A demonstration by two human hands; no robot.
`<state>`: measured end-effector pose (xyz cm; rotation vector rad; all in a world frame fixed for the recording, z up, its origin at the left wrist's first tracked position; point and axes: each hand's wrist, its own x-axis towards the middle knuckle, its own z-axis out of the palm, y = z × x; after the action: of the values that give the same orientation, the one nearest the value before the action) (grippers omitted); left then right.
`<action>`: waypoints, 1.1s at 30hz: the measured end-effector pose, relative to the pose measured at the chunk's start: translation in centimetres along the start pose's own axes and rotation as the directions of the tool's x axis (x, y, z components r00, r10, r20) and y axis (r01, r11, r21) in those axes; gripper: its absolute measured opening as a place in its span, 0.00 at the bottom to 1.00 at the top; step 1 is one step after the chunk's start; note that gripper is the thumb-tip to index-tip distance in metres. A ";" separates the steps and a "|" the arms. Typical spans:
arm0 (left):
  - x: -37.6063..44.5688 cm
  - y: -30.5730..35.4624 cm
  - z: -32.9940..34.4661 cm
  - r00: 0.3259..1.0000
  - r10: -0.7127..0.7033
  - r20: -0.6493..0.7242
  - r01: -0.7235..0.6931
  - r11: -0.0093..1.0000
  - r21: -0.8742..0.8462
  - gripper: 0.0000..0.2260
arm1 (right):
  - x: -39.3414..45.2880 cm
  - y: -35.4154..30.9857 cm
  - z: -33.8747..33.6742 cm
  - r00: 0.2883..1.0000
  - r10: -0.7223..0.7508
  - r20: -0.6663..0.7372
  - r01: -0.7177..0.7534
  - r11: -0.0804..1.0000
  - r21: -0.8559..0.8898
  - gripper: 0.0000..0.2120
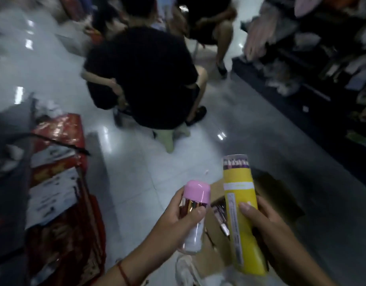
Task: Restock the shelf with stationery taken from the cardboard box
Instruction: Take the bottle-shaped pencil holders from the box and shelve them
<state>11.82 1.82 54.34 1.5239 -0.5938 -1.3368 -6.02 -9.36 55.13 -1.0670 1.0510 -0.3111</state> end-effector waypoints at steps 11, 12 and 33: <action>-22.9 1.7 -7.2 0.706 0.318 -0.633 -0.060 0.917 0.394 0.24 | -7.4 -3.6 13.3 0.849 0.004 0.529 0.204 0.920 -0.335 0.30; -24.9 1.0 -7.8 0.676 0.318 -0.664 -0.046 0.918 0.393 0.25 | -8.0 -3.4 15.1 0.818 0.006 0.576 0.251 0.896 -0.366 0.31; -60.1 -4.8 -33.8 0.071 0.337 -0.939 0.154 0.926 0.344 0.31 | -21.1 1.3 63.3 0.079 -0.055 0.995 0.843 0.537 -0.037 0.36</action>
<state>25.79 66.61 74.10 2.2193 0.0501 0.2778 34.98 40.94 70.77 -1.9125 -0.5477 0.2441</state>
